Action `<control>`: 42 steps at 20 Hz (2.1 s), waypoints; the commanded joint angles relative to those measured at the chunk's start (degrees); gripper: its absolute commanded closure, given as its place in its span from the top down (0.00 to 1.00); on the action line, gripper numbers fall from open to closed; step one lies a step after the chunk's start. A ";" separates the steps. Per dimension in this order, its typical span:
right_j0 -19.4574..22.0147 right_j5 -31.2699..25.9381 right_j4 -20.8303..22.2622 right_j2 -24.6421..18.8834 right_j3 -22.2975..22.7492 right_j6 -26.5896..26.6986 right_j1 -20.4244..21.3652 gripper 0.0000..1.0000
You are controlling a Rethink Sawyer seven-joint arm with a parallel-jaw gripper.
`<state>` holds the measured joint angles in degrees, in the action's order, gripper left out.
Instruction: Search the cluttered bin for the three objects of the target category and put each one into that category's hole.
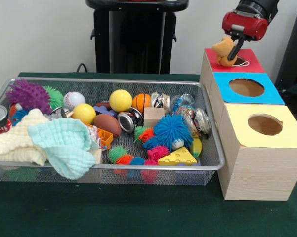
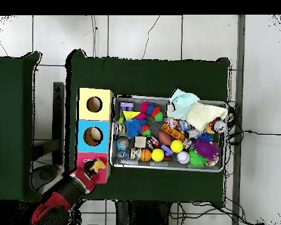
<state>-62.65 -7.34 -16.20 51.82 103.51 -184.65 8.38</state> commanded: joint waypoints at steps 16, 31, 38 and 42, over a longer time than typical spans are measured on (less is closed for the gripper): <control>-4.90 1.61 -2.94 -8.13 5.20 -7.43 -1.62 0.00; -5.78 0.27 -12.78 -5.38 -3.05 -9.02 -12.64 0.00; -5.27 1.13 -14.31 -5.34 -3.13 -6.98 -12.54 0.00; -5.28 0.20 -14.92 -4.98 -3.64 -6.31 -12.06 0.00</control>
<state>-70.37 -7.15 -28.28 54.80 106.77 -184.65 0.73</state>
